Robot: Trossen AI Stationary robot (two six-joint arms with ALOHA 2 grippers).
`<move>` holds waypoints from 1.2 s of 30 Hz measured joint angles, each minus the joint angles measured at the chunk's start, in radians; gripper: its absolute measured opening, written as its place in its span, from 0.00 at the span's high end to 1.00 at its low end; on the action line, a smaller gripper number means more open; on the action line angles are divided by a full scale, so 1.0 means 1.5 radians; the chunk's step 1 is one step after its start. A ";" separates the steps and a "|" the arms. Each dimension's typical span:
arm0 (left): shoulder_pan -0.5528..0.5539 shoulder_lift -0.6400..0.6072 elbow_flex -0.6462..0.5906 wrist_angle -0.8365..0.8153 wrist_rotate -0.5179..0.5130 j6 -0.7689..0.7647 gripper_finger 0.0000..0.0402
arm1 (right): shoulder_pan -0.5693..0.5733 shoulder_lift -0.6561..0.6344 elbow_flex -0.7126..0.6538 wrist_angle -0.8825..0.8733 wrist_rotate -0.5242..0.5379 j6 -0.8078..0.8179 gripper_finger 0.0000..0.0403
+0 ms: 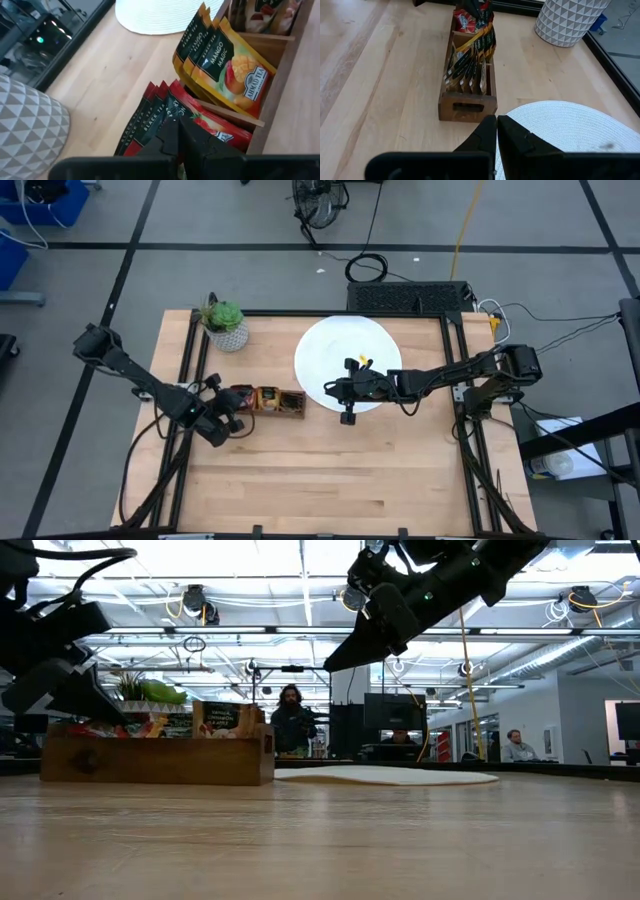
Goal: Pick & Place Tea
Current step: Put the red tea bag into the left section of the wooden organizer
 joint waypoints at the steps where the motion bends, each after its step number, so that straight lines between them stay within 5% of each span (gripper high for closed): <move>1: 0.001 0.000 0.000 0.001 0.005 -0.005 0.97 | 0.000 0.000 0.000 0.000 0.000 0.000 0.98; 6: 0.003 0.000 0.000 0.012 0.010 -0.029 0.93 | 0.000 0.000 0.000 0.000 0.000 0.000 0.98; 18: 0.003 0.000 0.081 0.005 -0.002 0.063 0.61 | 0.000 0.000 0.000 0.000 0.000 0.000 0.98; 26: 0.003 0.000 0.141 -0.016 0.010 0.135 0.57 | 0.000 0.000 0.000 0.000 0.000 0.000 0.98; 31: 0.000 0.006 0.145 -0.005 0.165 0.149 0.64 | 0.000 0.000 0.000 0.000 0.000 0.000 0.98; 36: 0.003 0.041 0.146 -0.015 0.225 0.140 0.95 | 0.000 0.000 0.000 0.000 0.000 0.000 0.98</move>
